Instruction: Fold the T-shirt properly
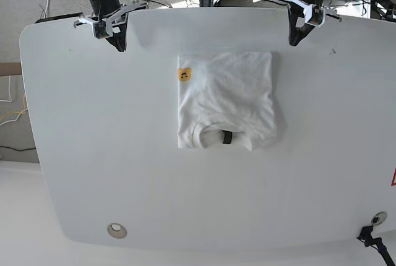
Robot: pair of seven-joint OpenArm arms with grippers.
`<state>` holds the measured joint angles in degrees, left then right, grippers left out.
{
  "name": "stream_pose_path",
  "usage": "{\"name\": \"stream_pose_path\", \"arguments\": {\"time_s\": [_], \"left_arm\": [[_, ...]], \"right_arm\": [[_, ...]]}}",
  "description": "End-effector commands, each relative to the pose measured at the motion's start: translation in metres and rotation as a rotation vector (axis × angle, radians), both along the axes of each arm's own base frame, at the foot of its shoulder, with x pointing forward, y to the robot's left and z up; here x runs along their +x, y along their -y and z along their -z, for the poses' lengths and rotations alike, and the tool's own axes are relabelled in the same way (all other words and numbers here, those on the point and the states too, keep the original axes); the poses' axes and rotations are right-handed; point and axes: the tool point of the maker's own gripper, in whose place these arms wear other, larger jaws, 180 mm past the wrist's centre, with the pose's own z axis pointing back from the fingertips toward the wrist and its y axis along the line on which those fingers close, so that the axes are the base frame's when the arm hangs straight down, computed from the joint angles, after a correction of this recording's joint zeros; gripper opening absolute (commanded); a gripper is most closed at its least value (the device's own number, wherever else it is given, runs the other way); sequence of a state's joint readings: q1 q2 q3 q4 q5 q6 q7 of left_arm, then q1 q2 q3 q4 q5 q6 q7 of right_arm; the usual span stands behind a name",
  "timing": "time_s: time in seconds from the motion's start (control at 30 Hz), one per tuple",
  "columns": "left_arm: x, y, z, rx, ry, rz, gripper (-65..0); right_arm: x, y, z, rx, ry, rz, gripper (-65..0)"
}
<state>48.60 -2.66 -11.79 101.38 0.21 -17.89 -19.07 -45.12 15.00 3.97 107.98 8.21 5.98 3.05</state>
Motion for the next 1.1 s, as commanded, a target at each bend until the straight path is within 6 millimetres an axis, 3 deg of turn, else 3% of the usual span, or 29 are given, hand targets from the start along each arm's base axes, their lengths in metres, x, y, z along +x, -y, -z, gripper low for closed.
{"name": "stream_pose_path", "arguments": {"time_s": [0.0,0.13,0.27,0.37,0.47,0.57,0.63,0.7,0.83,1.0,1.07], "left_arm": [[-0.007,-0.004,-0.018,-0.004,0.048,-0.025,-65.0],[-0.046,-0.009,-0.018,-0.009,-0.004,-0.068,-65.0],[-0.086,-0.008,-0.004,-0.028,-0.096,-0.095,-65.0],[-0.117,-0.009,0.020,-0.044,-0.198,-0.134,-65.0],[-0.152,-0.010,0.056,-0.062,-0.325,-0.169,-65.0],[-0.168,-0.004,0.091,-0.097,-0.402,-0.190,-65.0],[-0.173,0.005,0.110,-0.126,-0.441,-0.191,-65.0],[-0.166,0.011,0.129,-0.148,-0.454,-0.192,-65.0],[-0.174,0.019,0.166,-0.178,-0.534,-0.212,-65.0],[-0.184,0.011,0.202,-0.177,-0.629,-0.227,-65.0],[-0.177,0.011,0.213,-0.184,-0.644,-0.233,-65.0]], "right_arm": [[-0.007,0.007,-0.015,-0.004,0.061,0.002,-65.0],[-0.052,0.018,-0.002,-0.026,-0.050,0.022,-65.0],[-0.106,0.025,0.022,-0.031,-0.186,0.037,-65.0],[-0.157,0.026,0.048,-0.019,-0.309,0.069,-65.0],[-0.200,0.021,0.079,-0.002,-0.426,0.095,-65.0],[-0.224,0.011,0.115,0.019,-0.521,0.090,-65.0],[-0.228,0.001,0.136,0.033,-0.558,0.071,-65.0],[-0.233,-0.001,0.155,0.031,-0.598,0.059,-65.0],[-0.233,0.004,0.185,0.015,-0.649,0.079,-65.0],[-0.225,0.008,0.216,0.004,-0.698,0.114,-65.0],[-0.219,0.012,0.225,-0.002,-0.710,0.125,-65.0]]}}
